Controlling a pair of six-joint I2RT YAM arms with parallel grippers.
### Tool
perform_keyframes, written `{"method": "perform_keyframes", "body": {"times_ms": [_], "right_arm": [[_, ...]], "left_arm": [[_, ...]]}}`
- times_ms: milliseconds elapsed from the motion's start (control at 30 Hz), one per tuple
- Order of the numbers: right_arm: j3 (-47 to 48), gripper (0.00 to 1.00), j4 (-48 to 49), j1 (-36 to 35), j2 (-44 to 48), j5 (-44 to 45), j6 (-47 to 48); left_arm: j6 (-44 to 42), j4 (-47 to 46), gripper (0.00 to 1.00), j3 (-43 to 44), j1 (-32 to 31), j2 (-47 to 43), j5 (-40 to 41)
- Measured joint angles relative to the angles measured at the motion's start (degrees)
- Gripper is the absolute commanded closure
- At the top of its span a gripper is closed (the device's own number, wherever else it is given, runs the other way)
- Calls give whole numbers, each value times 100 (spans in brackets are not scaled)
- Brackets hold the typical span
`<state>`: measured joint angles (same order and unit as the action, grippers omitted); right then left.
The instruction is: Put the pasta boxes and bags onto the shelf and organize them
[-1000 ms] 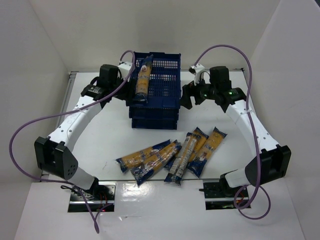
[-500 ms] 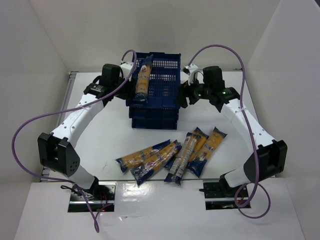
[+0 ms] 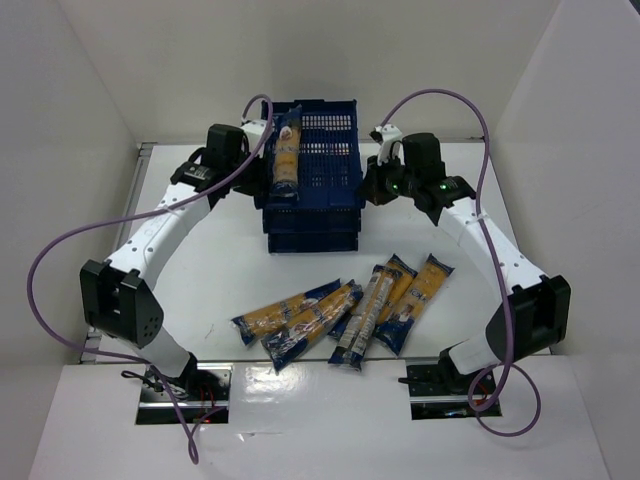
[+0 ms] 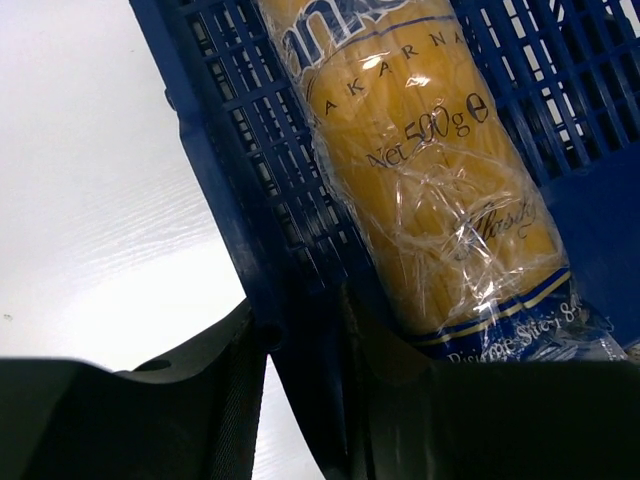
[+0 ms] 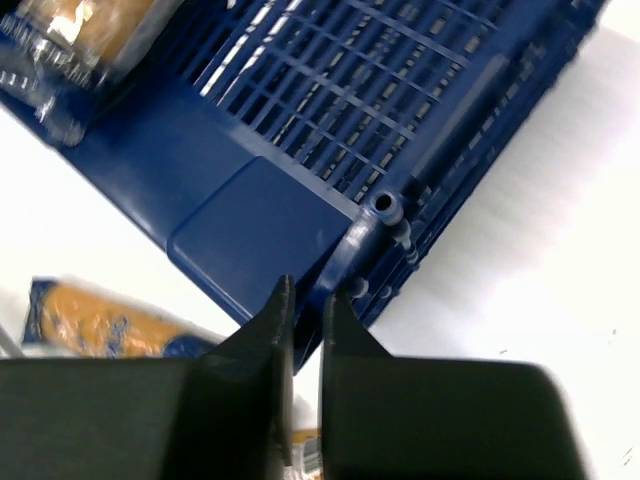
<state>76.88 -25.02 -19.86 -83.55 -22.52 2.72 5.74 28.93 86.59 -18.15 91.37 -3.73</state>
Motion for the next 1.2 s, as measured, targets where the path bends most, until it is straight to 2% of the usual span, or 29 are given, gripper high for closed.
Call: {"method": "perform_keyframes", "body": {"times_ms": [200, 1200], "right_arm": [[-9, 100, 153, 2, -28, 400, -284], [485, 100, 654, -42, -732, 949, 138]], "left_arm": [[96, 15, 83, 212, -9, 197, -48], [-4, -50, 87, 1449, 140, 1322, 37]]}}
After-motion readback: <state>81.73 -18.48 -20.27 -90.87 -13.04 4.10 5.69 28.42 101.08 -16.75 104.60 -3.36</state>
